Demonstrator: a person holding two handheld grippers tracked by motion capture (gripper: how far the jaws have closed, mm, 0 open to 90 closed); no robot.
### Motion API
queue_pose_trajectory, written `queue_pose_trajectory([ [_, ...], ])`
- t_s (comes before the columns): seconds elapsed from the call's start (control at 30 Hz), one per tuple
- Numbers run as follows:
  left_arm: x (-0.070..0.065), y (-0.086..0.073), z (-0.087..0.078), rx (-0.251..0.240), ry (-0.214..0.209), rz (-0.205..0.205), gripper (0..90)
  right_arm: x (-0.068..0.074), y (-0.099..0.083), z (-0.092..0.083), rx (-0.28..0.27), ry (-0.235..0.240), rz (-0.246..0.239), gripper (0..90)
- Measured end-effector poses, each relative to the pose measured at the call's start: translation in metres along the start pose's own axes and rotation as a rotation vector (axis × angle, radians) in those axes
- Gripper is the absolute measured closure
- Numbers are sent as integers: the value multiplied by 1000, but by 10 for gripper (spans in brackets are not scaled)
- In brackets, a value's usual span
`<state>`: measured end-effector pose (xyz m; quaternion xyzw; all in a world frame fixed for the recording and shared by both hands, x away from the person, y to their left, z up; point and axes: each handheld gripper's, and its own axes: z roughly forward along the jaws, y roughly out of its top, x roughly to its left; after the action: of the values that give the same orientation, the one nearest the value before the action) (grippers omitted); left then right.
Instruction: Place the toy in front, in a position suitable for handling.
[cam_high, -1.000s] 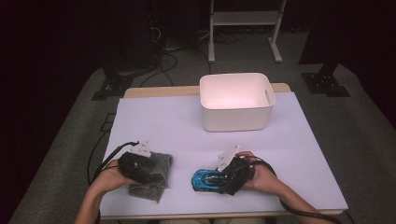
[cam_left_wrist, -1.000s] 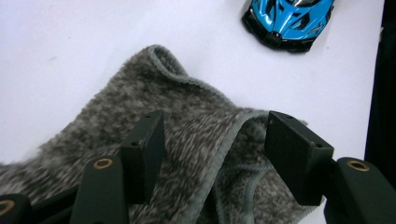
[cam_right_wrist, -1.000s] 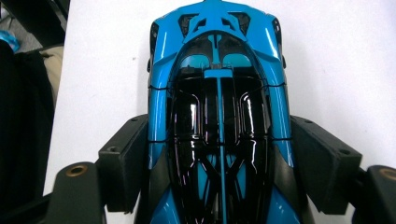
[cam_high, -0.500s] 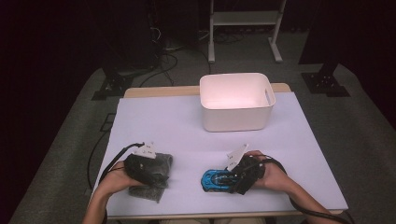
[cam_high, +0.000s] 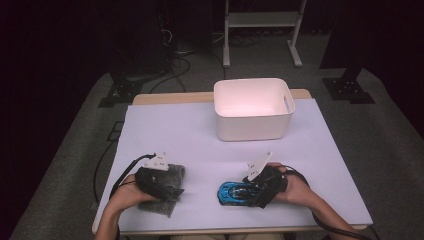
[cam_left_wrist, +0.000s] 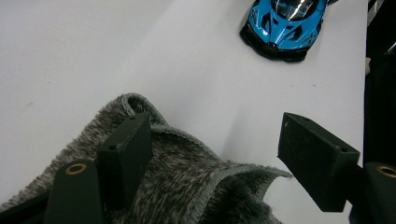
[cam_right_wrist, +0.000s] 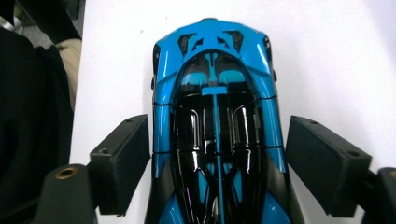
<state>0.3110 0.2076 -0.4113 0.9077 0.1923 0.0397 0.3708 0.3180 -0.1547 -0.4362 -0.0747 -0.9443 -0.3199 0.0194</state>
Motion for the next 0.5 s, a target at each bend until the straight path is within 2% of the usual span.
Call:
queue_pose_trajectory([
  [0.1, 0, -1, 0, 17, 12, 2, 242, -4, -1, -4, -28, 7, 27, 193],
  [0.3, 2, -3, -1, 13, 23, -4, 217, -16, -8, -17, -111, 24, 105, 188],
  [0.5, 2, -2, -2, 13, 32, -1, 197, -28, -6, -32, -139, -7, 132, 183],
])
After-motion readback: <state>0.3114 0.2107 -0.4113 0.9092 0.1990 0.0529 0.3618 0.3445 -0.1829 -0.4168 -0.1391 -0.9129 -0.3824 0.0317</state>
